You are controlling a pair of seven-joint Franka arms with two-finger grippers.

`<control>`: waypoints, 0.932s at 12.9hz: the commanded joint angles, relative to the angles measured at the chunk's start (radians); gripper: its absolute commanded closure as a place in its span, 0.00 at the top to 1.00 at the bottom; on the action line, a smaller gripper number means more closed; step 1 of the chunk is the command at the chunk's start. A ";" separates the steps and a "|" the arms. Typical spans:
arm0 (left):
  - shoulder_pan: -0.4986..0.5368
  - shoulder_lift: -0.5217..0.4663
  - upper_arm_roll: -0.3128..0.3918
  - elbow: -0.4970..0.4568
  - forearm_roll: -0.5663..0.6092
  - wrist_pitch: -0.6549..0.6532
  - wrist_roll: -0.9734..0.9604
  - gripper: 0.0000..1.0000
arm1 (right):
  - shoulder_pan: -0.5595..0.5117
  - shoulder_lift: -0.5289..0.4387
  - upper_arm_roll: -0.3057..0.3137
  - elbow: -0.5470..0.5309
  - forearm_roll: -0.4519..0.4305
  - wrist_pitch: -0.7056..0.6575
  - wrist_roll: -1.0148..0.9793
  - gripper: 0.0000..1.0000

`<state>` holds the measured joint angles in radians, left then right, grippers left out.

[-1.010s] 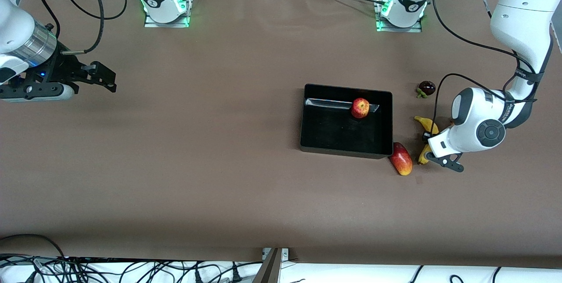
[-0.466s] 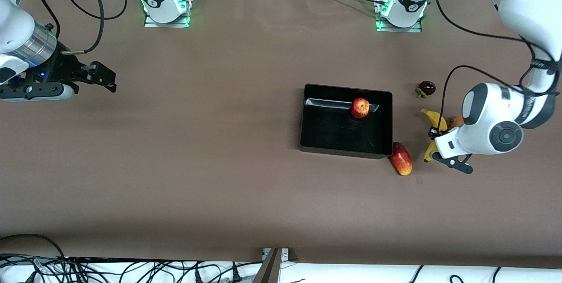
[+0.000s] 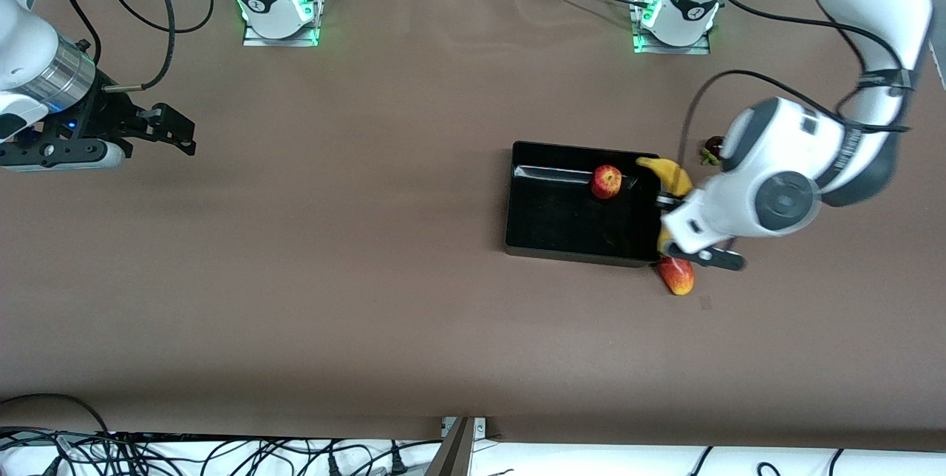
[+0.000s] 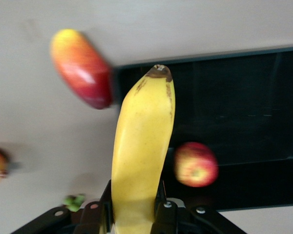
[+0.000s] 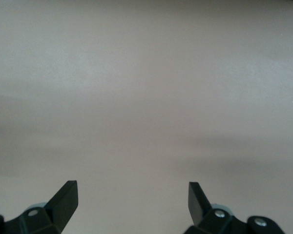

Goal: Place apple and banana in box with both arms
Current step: 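Lift the banana with the left gripper and carry it into the box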

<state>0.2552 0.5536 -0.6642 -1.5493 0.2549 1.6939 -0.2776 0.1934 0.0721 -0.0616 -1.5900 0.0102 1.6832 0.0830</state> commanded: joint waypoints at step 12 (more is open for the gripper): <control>-0.178 0.176 0.003 -0.169 0.075 0.378 -0.216 0.00 | -0.012 0.003 0.009 0.012 -0.004 0.001 0.006 1.00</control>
<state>0.0906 0.7139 -0.6669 -1.7054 0.2826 2.0298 -0.4571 0.1929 0.0723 -0.0617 -1.5900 0.0102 1.6832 0.0830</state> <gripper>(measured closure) 0.661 0.000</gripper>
